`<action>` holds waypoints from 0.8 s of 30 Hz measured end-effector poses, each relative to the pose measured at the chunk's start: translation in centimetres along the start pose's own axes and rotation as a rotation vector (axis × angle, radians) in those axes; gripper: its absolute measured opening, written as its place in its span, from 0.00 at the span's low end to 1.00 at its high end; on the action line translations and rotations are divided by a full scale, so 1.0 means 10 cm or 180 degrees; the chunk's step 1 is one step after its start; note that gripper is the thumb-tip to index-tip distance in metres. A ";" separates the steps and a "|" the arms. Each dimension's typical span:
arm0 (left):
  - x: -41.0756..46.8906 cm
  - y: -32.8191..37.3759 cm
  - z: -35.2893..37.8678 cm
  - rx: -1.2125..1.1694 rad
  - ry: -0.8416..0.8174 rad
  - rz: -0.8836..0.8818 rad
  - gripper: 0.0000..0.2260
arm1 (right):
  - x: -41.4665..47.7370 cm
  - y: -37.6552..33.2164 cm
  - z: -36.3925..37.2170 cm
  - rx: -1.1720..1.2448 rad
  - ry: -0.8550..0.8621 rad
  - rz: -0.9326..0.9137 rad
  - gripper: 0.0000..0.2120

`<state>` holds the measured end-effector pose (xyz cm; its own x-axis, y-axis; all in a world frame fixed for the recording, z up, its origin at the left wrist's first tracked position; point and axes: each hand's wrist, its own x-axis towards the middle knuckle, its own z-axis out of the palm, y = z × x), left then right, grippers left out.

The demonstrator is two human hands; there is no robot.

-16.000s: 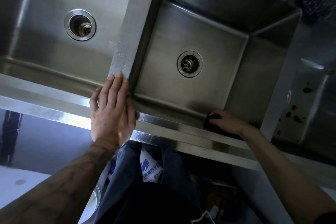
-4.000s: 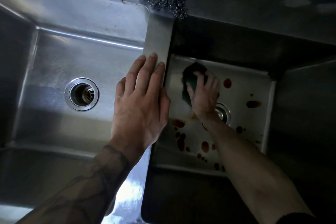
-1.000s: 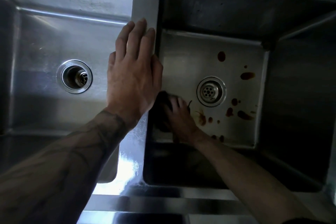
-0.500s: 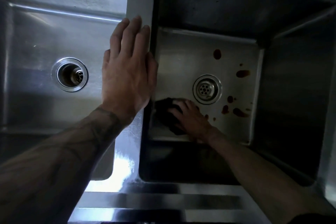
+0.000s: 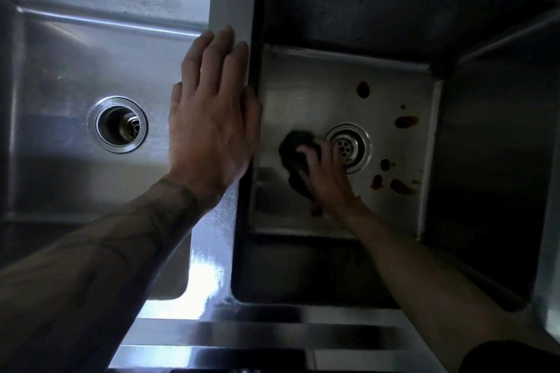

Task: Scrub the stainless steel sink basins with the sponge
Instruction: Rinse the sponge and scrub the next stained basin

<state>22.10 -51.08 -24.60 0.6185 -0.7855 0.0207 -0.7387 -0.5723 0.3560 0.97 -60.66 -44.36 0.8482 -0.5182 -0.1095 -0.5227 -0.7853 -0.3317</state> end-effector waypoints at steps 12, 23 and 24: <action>0.00 0.00 0.00 0.0033 -0.0050 -0.0044 0.24 | -0.04 0.04 0.00 -0.0190 -0.0089 -0.0703 0.20; 0.00 0.01 -0.03 0.0039 -0.0108 -0.0133 0.24 | -0.18 -0.15 -0.04 -0.0230 -0.0463 -0.1243 0.22; -0.01 0.01 -0.02 0.0044 -0.0102 -0.0130 0.24 | -0.06 -0.15 -0.03 -0.0185 -0.0236 -0.0787 0.22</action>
<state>22.04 -51.05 -24.37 0.6394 -0.7685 -0.0235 -0.7169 -0.6069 0.3431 1.22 -59.26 -43.52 0.9536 -0.2837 -0.1010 -0.3011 -0.9043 -0.3027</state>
